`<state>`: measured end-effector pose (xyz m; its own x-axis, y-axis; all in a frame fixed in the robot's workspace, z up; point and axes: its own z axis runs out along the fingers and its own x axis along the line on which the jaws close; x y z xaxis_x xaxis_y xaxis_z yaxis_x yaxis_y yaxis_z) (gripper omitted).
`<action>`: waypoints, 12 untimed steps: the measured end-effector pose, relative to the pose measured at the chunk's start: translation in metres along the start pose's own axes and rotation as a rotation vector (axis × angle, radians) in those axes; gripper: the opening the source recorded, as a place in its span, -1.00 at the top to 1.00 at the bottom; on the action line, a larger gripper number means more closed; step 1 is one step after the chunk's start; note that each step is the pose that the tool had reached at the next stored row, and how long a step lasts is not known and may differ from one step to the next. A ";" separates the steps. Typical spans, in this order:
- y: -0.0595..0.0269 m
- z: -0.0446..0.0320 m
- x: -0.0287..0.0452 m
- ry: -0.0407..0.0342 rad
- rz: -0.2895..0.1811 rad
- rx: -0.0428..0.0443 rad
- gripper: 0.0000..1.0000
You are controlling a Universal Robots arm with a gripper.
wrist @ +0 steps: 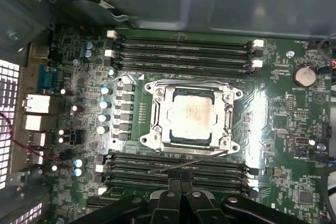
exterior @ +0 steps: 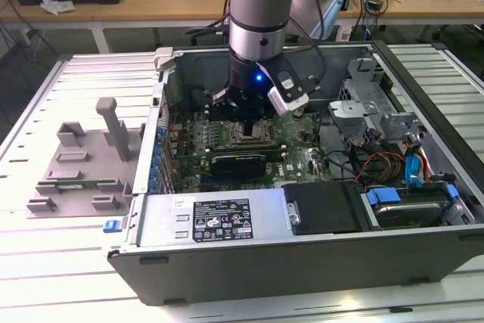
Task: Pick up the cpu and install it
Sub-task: 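Install the second cpu locking lever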
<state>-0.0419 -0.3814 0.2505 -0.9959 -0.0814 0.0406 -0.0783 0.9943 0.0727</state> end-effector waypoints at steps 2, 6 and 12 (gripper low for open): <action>0.0011 0.0083 -0.0004 0.0004 0.000 0.0000 0.79; 0.0018 0.0204 0.0007 0.0004 0.000 -0.0003 0.79; 0.0017 0.0293 0.0073 -0.0009 0.000 -0.0002 0.79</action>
<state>-0.0506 -0.3782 0.2217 -0.9959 -0.0815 0.0397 -0.0784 0.9942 0.0729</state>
